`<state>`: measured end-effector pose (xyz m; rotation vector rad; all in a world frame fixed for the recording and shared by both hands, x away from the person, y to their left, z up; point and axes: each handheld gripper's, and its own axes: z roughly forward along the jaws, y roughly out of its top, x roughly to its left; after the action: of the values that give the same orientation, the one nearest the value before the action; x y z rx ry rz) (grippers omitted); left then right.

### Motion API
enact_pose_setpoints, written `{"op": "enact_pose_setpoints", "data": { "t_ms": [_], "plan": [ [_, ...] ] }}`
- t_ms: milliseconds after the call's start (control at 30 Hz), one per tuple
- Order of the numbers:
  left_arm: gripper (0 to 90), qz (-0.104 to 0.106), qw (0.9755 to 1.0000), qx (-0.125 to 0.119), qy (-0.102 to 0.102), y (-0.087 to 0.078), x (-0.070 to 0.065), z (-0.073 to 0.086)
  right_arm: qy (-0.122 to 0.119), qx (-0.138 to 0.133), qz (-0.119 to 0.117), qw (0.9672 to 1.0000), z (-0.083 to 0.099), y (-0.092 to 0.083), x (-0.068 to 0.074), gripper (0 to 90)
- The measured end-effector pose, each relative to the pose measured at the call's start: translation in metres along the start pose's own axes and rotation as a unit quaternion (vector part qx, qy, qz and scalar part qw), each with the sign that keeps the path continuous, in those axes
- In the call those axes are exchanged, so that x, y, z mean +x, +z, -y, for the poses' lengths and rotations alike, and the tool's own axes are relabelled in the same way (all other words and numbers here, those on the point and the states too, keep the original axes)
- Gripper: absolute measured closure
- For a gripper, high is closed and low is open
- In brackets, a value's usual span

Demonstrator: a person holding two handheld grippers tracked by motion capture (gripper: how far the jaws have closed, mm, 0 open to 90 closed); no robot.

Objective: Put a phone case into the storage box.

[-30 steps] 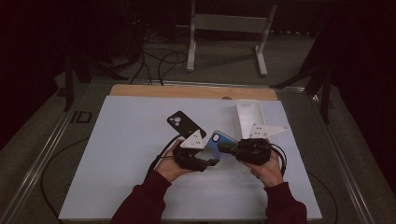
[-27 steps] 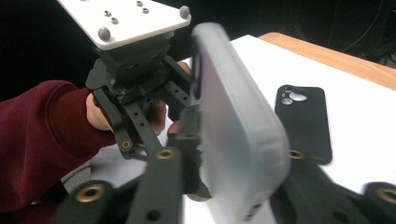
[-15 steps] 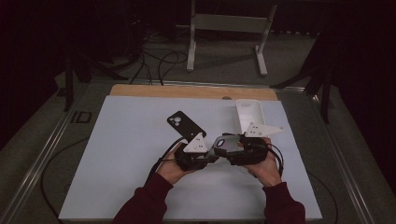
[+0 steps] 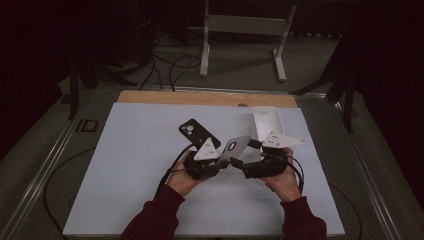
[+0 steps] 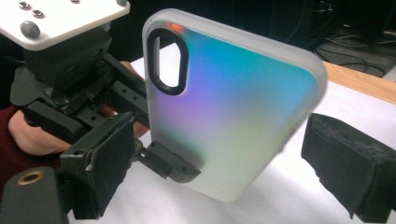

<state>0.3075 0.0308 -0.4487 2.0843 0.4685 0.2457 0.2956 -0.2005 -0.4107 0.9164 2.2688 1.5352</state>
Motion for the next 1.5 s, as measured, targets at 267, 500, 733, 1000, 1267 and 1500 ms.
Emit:
{"op": "enact_pose_setpoints", "data": {
  "t_ms": [267,500,733,1000,1267,1500],
  "plan": [
    [80.9,-0.015,0.9998,0.0,-0.011,-0.001,0.002,0.001,0.017,-0.01,0.017,0.9997,-0.002,0.0,0.001,9.5],
    [80.9,-0.016,0.9998,0.0,-0.014,0.001,0.001,0.001,0.026,-0.021,0.04,0.9986,-0.007,0.002,0.007,7.5],
    [80.9,-0.015,0.9997,-0.001,-0.017,0.002,0.0,0.001,0.04,-0.029,0.045,0.9978,-0.011,0.007,0.01,8.2],
    [81.0,-0.016,0.9998,0.002,-0.015,0.006,-0.005,0.001,0.07,-0.054,0.061,0.9942,-0.012,0.013,0.013,15.9],
    [80.6,-0.012,0.9998,0.0,-0.015,0.008,-0.009,0.0,0.075,-0.064,0.082,0.9918,-0.013,0.019,0.017,15.8],
    [80.5,-0.008,0.9997,-0.005,-0.023,0.008,-0.007,0.0,0.079,-0.077,0.091,0.9897,-0.011,0.021,0.018,16.4]
  ]
}}
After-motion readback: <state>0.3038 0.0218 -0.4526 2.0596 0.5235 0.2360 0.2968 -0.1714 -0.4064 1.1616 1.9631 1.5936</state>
